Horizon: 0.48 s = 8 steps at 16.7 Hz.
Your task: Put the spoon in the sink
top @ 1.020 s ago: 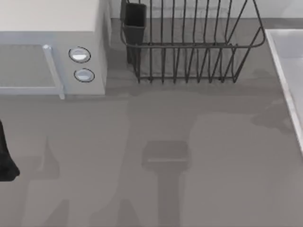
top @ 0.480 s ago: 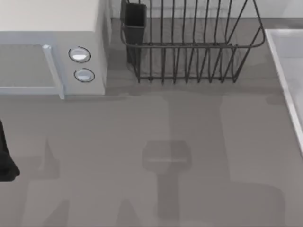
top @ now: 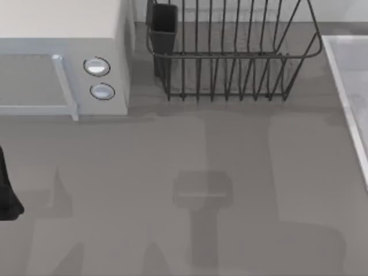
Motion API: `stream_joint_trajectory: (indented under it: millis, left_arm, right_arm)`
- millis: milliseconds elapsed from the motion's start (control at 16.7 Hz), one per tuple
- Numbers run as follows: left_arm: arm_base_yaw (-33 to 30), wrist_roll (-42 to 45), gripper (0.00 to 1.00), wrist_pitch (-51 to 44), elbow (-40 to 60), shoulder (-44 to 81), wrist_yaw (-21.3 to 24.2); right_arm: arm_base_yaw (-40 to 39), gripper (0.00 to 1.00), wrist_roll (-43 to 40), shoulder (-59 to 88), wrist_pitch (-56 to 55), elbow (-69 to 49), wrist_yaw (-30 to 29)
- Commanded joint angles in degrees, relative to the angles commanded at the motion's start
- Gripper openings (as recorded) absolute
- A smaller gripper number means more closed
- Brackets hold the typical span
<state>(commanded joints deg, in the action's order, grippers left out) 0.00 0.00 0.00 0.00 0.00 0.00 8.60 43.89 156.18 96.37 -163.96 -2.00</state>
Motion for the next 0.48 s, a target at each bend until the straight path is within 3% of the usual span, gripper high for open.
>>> stream_joint_trajectory:
  millis: [480]
  left_arm:
    - [0.0,0.0,1.0,0.0,0.0,0.0,0.0]
  right_arm:
    - [0.1,0.0,-0.1,-6.4,-14.2,22.3,0.1]
